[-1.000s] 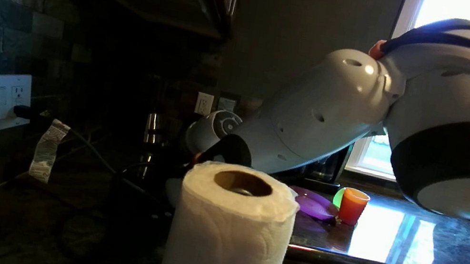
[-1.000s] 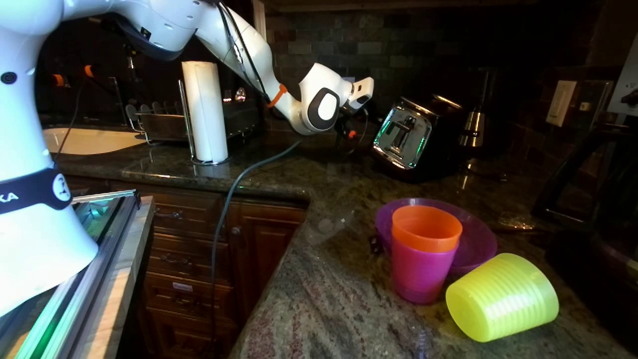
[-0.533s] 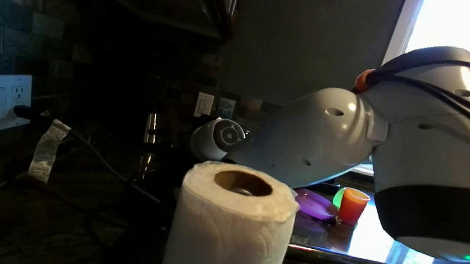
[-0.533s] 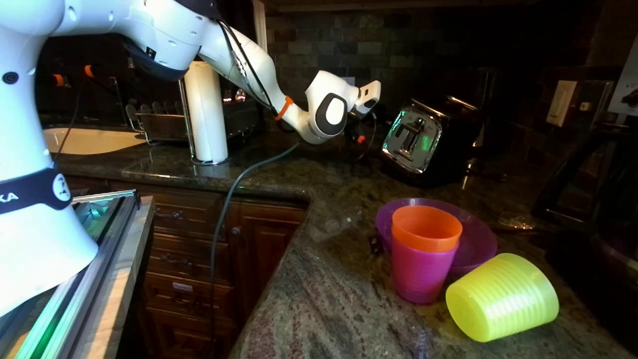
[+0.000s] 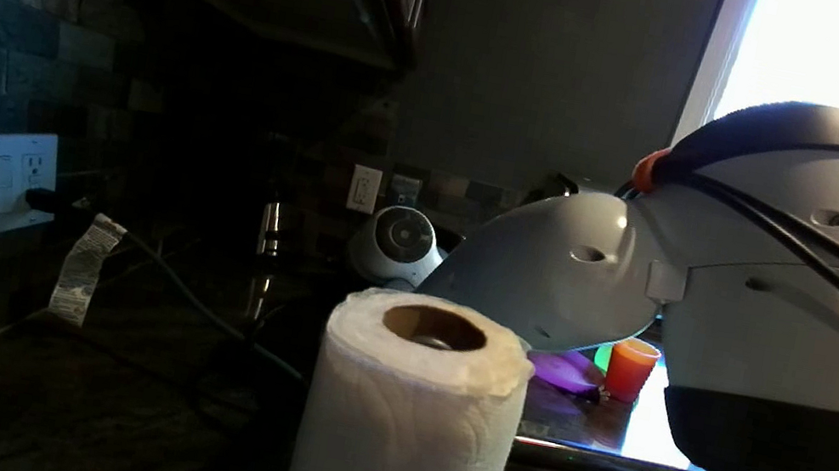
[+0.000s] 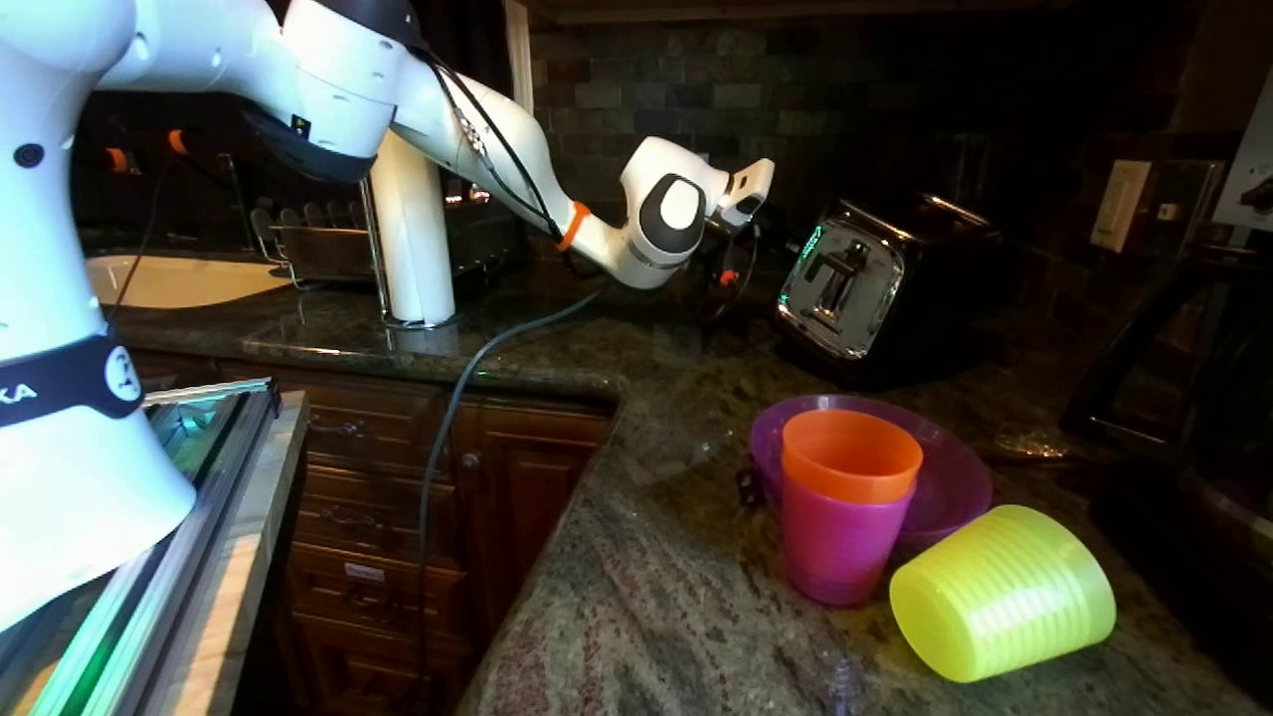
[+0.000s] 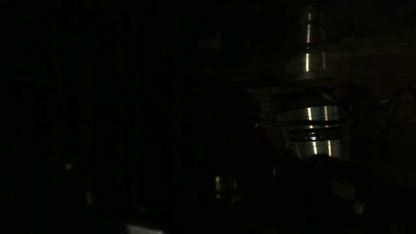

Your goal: Move the toaster slightly to the right

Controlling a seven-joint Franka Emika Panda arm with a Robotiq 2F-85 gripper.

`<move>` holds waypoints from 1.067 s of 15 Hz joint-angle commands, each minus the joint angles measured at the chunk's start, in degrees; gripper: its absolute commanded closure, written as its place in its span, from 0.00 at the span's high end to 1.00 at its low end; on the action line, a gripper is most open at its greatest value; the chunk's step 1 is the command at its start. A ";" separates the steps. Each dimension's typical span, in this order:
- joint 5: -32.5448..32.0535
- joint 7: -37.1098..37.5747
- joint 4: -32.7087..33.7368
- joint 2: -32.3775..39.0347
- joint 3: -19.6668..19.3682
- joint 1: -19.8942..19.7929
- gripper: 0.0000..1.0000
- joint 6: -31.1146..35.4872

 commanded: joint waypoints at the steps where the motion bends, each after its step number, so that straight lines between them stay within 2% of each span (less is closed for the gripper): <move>1: -4.68 7.22 -4.23 1.36 -2.55 1.46 0.00 -7.48; 5: -9.78 12.29 -1.56 0.45 -1.92 0.27 0.00 -12.10; 7: -12.29 14.36 1.30 -1.03 0.25 -1.57 0.00 -11.57; 10: -16.56 17.20 2.81 -1.51 0.29 -2.48 0.00 -9.76; 12: -18.92 17.34 2.76 -3.27 0.42 -2.93 0.00 -10.22; 16: -21.94 14.31 2.87 -11.19 3.69 -4.95 0.00 -9.69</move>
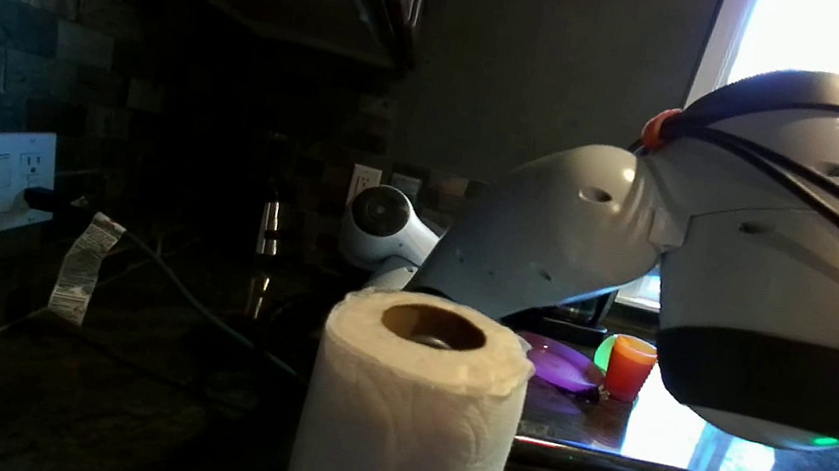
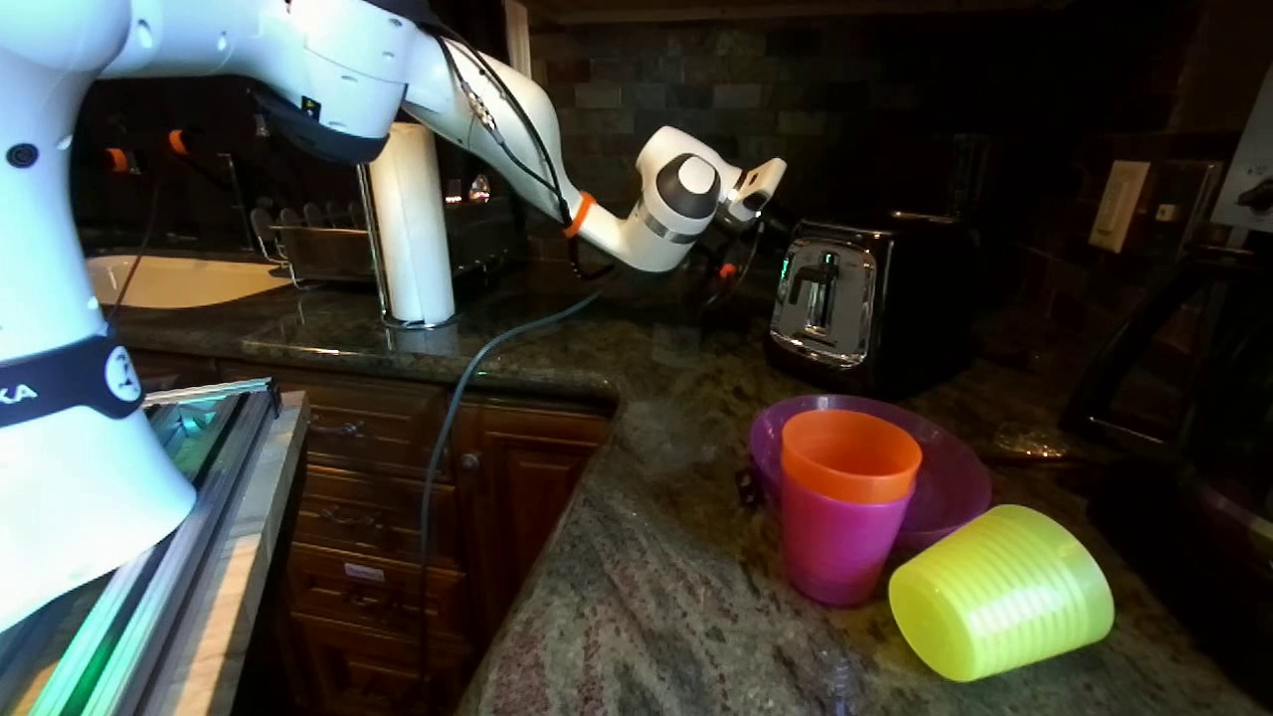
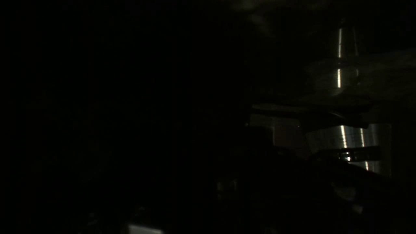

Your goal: Move the toaster slightly to the right

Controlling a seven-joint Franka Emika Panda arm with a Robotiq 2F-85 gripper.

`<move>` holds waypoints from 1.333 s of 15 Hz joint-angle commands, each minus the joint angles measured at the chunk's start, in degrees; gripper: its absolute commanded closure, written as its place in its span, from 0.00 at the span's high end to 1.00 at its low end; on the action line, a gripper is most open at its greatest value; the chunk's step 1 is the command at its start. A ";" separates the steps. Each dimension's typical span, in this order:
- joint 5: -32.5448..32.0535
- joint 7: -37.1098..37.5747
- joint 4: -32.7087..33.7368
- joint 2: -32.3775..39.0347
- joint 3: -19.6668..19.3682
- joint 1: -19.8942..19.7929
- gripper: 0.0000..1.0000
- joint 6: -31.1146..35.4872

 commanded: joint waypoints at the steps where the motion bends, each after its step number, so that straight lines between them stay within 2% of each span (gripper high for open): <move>1: -4.01 -3.25 0.36 -10.22 5.64 -3.34 0.00 1.80; 5: -6.75 -12.46 -0.44 -23.04 15.74 -7.00 0.00 7.03; 10: -5.96 -30.72 -6.70 -39.87 30.23 -11.20 0.00 5.37; 13: -4.50 -40.31 -14.42 -49.42 39.91 -14.83 0.00 6.38; 17: -1.21 -52.21 -25.99 -60.19 54.56 -24.51 0.00 4.03; 18: 0.19 -54.59 -29.06 -62.52 57.41 -26.82 0.00 2.77; 20: 2.08 -58.27 -35.24 -67.43 59.52 -29.34 0.00 -1.62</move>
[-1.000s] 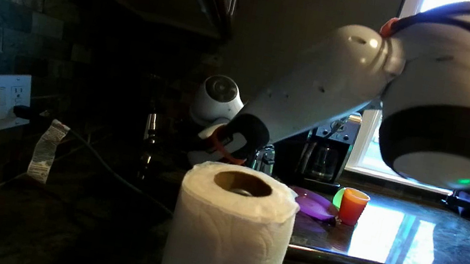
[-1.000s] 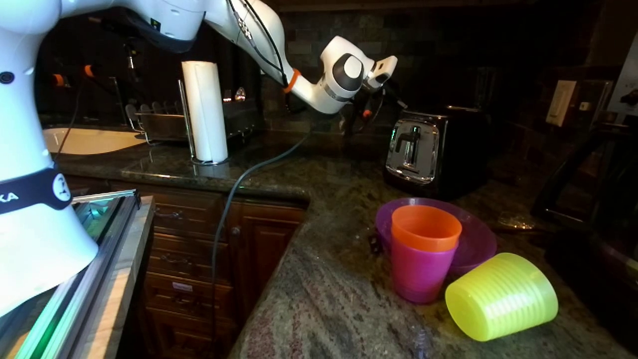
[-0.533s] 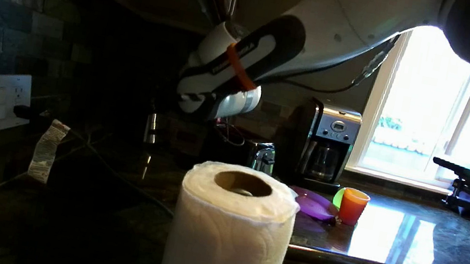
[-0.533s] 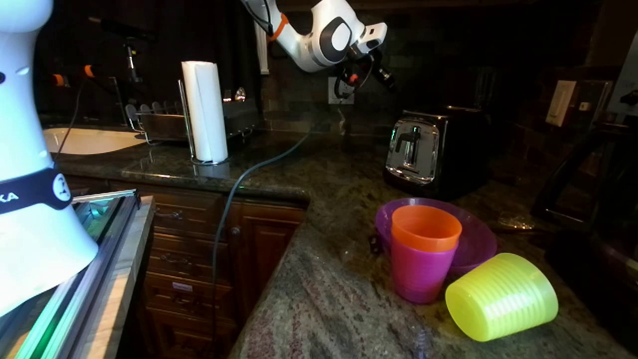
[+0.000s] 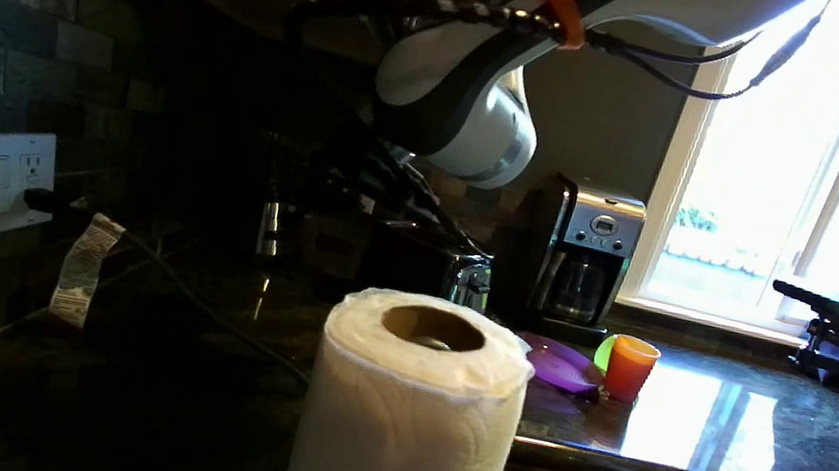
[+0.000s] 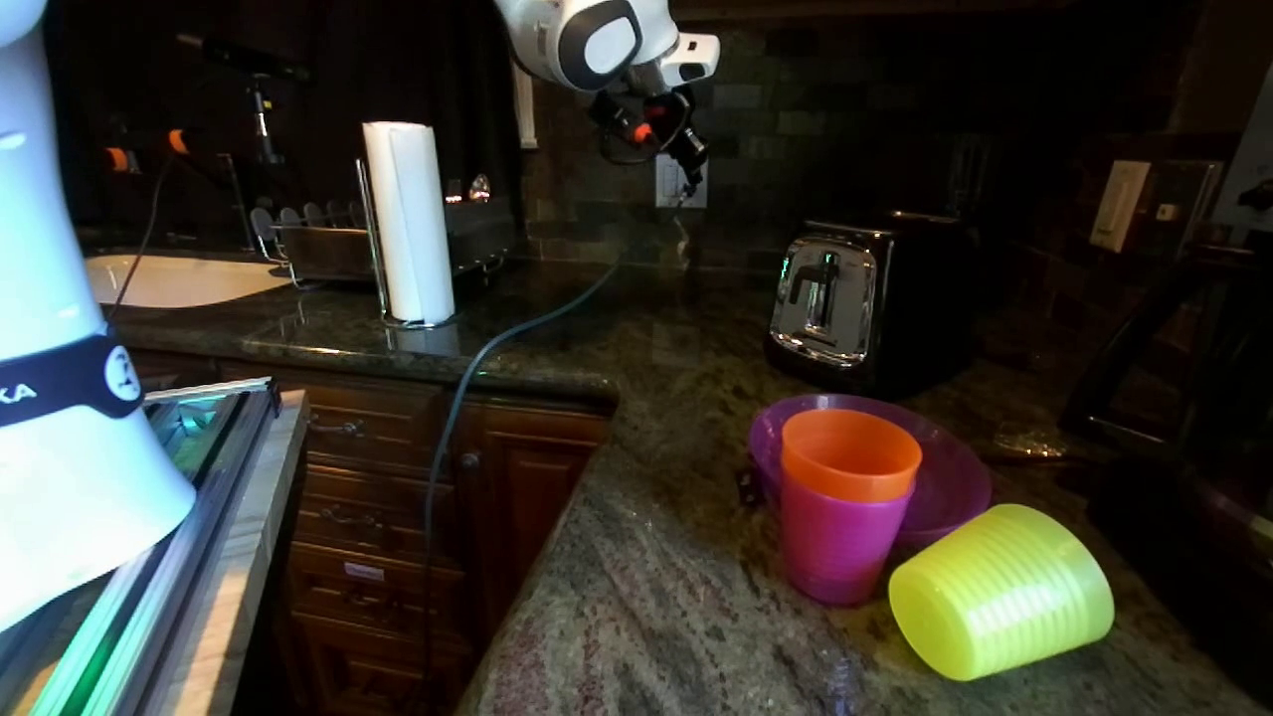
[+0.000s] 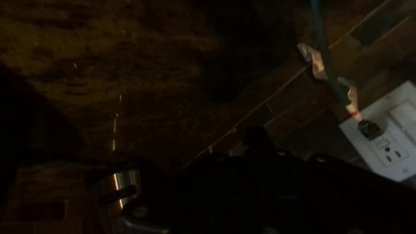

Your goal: Move the toaster slightly to the right

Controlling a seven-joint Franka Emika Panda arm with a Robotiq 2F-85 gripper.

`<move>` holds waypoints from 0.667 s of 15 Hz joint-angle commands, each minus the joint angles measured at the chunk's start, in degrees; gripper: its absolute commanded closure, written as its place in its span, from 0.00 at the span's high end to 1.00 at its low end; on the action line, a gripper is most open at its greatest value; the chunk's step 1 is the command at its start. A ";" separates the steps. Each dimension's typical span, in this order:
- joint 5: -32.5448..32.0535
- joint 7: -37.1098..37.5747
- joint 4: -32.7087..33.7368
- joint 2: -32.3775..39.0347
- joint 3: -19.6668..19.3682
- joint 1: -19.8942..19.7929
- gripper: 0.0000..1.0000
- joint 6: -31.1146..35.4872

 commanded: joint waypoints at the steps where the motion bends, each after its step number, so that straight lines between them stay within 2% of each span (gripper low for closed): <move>1: 2.90 -7.66 -14.40 -12.28 4.41 -4.90 0.00 -8.41; 3: -3.23 -4.59 -20.60 -17.23 -0.95 -2.52 0.00 -14.23; 5: -14.68 0.56 -25.95 -22.16 -7.47 0.01 0.00 -18.77; 7: -24.13 2.29 -27.81 -25.11 -15.16 2.98 0.00 -24.20; 8: -28.88 3.23 -26.53 -26.04 -16.70 2.59 0.00 -28.55; 9: -33.60 4.07 -25.46 -27.22 -16.52 1.03 0.00 -32.79; 10: -38.12 4.53 -24.55 -27.79 -5.75 -10.74 0.26 -35.53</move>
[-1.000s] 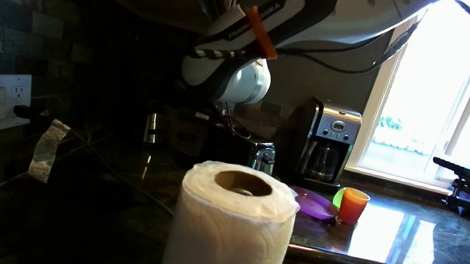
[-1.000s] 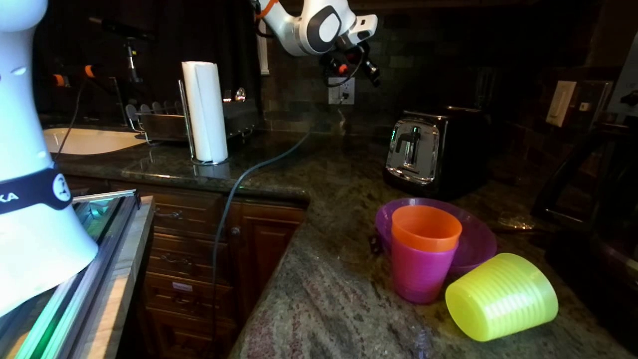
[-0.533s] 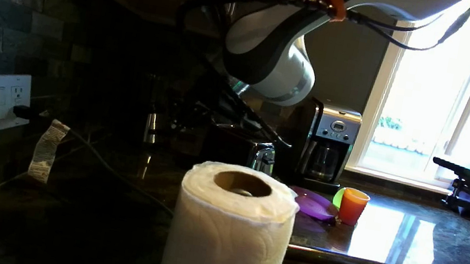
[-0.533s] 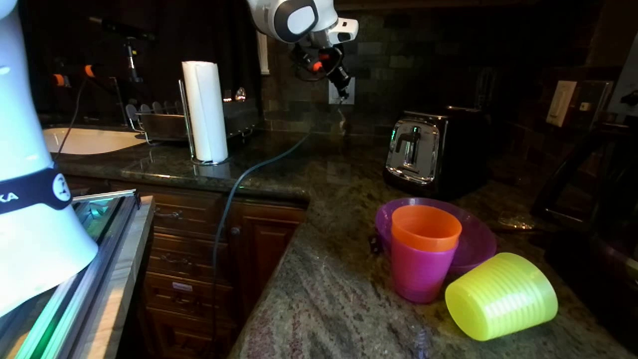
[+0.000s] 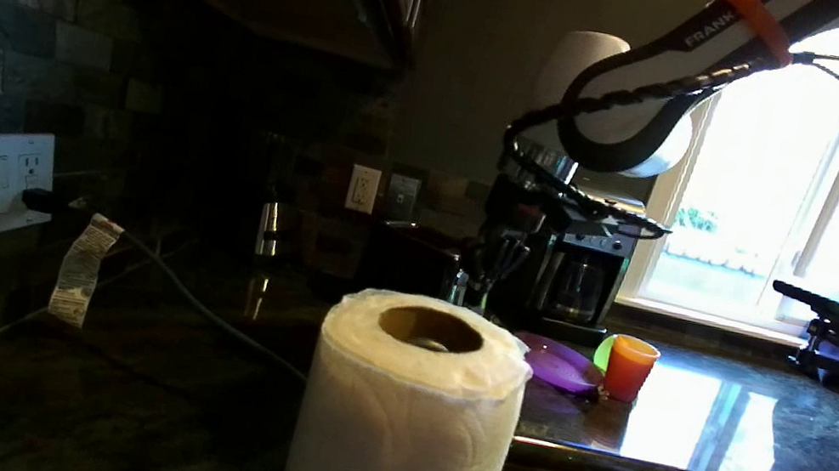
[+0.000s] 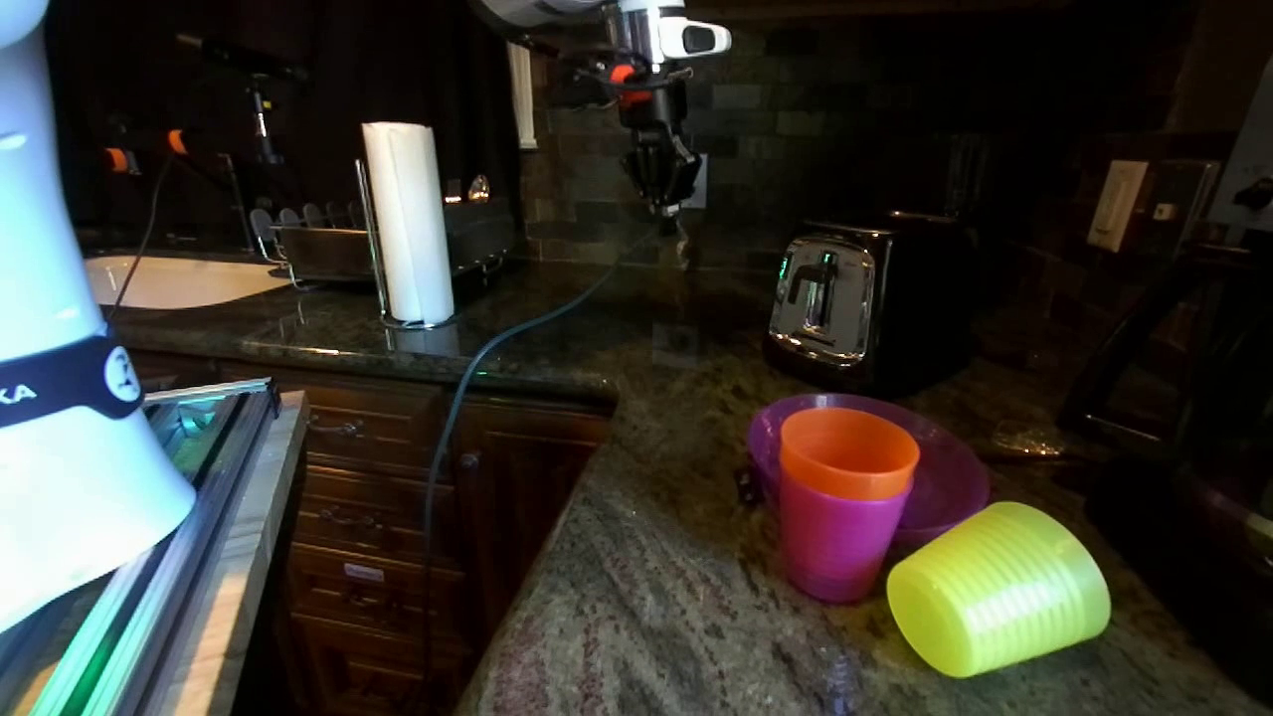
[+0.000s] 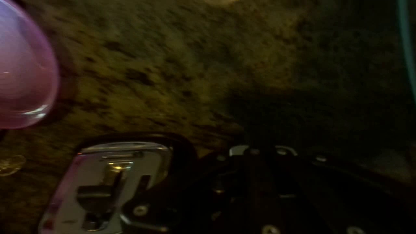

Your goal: Move the toaster slightly to the right

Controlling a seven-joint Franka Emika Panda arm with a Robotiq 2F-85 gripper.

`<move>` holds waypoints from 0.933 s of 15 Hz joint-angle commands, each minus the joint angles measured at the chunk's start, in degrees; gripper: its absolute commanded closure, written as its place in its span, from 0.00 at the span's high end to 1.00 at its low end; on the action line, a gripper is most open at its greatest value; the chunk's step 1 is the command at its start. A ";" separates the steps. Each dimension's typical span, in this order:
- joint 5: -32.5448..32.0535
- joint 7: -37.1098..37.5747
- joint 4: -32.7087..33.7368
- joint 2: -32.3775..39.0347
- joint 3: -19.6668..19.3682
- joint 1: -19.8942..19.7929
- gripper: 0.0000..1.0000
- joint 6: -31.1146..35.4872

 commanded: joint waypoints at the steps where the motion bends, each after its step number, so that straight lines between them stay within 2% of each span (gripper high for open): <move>1: -15.21 4.29 0.87 -7.12 11.39 -13.49 0.27 -13.28; 3: -22.39 6.56 0.12 -13.87 19.22 -19.98 0.40 -22.56; 4: -23.40 5.93 1.28 -15.68 22.43 -21.99 0.47 -26.85; 7: -21.24 3.39 3.99 -20.26 28.98 -25.76 0.71 -35.16; 8: -19.39 2.27 4.27 -21.88 29.89 -26.17 0.78 -35.17; 11: -14.30 -0.59 0.08 -27.18 29.28 -26.59 0.99 -23.79; 12: -15.64 0.70 3.95 -23.77 31.65 -27.83 0.84 -28.91; 14: -14.45 -0.20 2.59 -25.53 31.47 -28.42 0.98 -25.71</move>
